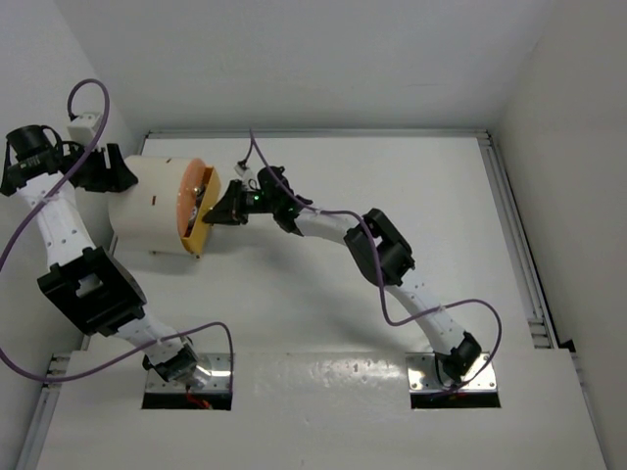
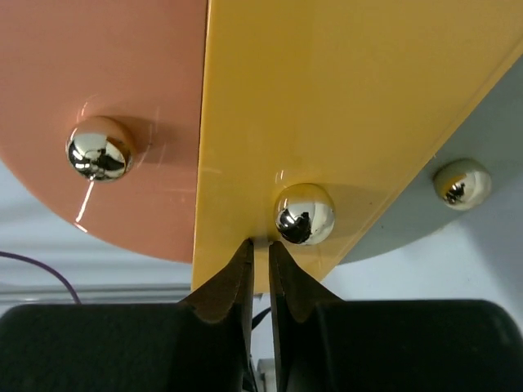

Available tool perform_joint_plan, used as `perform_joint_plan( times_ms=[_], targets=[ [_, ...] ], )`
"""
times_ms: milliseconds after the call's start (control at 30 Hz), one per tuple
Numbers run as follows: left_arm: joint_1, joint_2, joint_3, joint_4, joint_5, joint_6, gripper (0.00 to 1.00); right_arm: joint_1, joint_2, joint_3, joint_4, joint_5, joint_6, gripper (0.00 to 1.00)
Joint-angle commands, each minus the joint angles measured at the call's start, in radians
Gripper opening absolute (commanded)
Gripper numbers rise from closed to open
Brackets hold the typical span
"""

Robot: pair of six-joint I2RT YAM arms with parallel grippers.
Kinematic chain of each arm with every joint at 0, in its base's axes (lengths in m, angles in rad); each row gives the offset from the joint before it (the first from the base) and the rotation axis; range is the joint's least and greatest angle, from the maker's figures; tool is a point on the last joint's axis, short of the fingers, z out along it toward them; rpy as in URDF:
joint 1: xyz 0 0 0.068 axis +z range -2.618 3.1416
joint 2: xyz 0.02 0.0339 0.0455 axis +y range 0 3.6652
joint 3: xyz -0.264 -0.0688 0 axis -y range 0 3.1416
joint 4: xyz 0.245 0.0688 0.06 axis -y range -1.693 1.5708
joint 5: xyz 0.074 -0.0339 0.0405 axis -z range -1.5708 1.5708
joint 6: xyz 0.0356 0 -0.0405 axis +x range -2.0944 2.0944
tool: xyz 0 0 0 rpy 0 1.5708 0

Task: Sort the stationery into containers
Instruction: Close the drawer in the storage box, then reset both arms

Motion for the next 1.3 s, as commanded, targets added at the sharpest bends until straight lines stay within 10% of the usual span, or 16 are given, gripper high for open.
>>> perform_joint_plan(
  times_ms=[0, 500, 933, 1133, 1267],
  targets=[
    [-0.053, 0.037, -0.078, -0.148, -0.051, 0.094, 0.66, 0.009, 0.026, 0.069, 0.05, 0.077, -0.008, 0.13],
    [-0.078, 0.038, -0.101, -0.138, -0.058, 0.106, 0.66, 0.025, 0.096, 0.203, 0.027, 0.362, -0.073, 0.19],
    [0.022, -0.014, 0.096, 0.079, -0.026, -0.156, 0.92, -0.017, -0.229, -0.067, -0.002, 0.144, -0.312, 0.45],
    [-0.048, 0.101, 0.544, -0.046, -0.139, -0.101, 0.94, -0.112, -0.491, -0.228, -0.248, 0.057, -0.525, 0.65],
    [-0.214, 0.124, 0.661, -0.294, -0.243, 0.03, 0.99, -0.242, -0.669, -0.22, -0.735, 0.005, -0.817, 0.8]
  ],
)
